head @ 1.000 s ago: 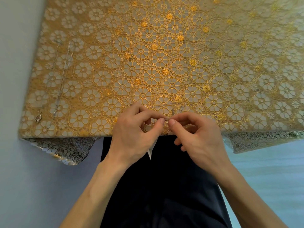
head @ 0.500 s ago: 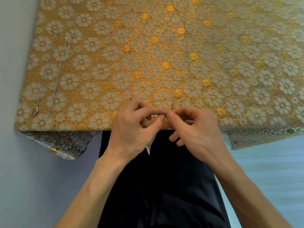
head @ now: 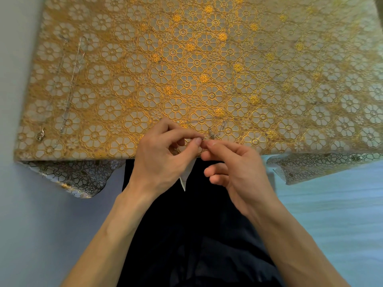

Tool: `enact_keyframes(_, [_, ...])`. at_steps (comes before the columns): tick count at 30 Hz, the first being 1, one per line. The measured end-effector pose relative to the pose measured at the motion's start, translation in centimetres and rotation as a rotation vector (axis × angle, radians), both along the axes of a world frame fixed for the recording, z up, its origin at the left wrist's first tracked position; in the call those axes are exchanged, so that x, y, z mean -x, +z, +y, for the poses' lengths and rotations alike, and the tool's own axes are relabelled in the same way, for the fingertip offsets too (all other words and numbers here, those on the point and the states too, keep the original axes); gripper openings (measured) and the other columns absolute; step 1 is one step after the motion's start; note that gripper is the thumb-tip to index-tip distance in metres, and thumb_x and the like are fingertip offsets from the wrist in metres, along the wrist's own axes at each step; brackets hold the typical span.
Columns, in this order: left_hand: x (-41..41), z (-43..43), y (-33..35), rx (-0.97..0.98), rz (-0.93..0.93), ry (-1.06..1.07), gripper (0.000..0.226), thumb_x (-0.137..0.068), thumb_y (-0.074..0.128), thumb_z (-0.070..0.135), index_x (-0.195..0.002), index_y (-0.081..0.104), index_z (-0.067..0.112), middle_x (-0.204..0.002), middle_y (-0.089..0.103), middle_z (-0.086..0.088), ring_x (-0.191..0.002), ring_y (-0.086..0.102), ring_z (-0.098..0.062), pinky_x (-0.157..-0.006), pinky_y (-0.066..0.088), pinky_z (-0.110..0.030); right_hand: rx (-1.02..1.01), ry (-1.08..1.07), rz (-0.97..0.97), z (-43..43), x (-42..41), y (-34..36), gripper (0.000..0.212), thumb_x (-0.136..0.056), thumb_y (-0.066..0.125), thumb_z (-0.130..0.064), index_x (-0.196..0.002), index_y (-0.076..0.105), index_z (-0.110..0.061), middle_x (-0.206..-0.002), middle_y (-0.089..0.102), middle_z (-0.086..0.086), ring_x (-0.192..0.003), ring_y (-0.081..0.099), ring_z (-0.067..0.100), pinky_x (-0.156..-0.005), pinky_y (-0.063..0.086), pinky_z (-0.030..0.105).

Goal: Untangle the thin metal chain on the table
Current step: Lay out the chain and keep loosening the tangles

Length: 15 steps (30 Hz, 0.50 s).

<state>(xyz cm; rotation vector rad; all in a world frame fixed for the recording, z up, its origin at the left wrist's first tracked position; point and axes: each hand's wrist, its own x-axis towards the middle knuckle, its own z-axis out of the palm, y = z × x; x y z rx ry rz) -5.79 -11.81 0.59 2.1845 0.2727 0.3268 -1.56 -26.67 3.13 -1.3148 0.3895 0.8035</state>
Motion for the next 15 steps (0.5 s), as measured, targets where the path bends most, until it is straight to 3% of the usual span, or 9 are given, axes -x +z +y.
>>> enact_keyframes(5, [0.08, -0.12, 0.13, -0.002, -0.003, 0.001, 0.012, -0.084, 0.073, 0.027, -0.095, 0.08, 0.027, -0.083, 0.06, 0.004, -0.076, 0.058, -0.012, -0.069, 0.048, -0.025, -0.033, -0.006, 0.028, -0.08, -0.25, -0.01, 0.015, -0.094, 0.067, -0.021, -0.093, 0.074, -0.009, -0.074, 0.07, 0.004, -0.045, 0.058, 0.009, -0.04, 0.046, 0.016])
enact_keyframes(15, [0.42, -0.31, 0.24, -0.012, -0.02, 0.02, 0.011, -0.085, 0.076, 0.022, -0.094, 0.08, 0.026, -0.082, 0.057, 0.006, -0.075, 0.058, -0.01, -0.068, 0.046, -0.022, 0.036, 0.051, -0.026, -0.14, -0.37, 0.01, 0.01, -0.093, 0.067, -0.016, -0.094, 0.073, -0.009, -0.072, 0.07, 0.001, -0.046, 0.058, 0.009, -0.041, 0.045, 0.017])
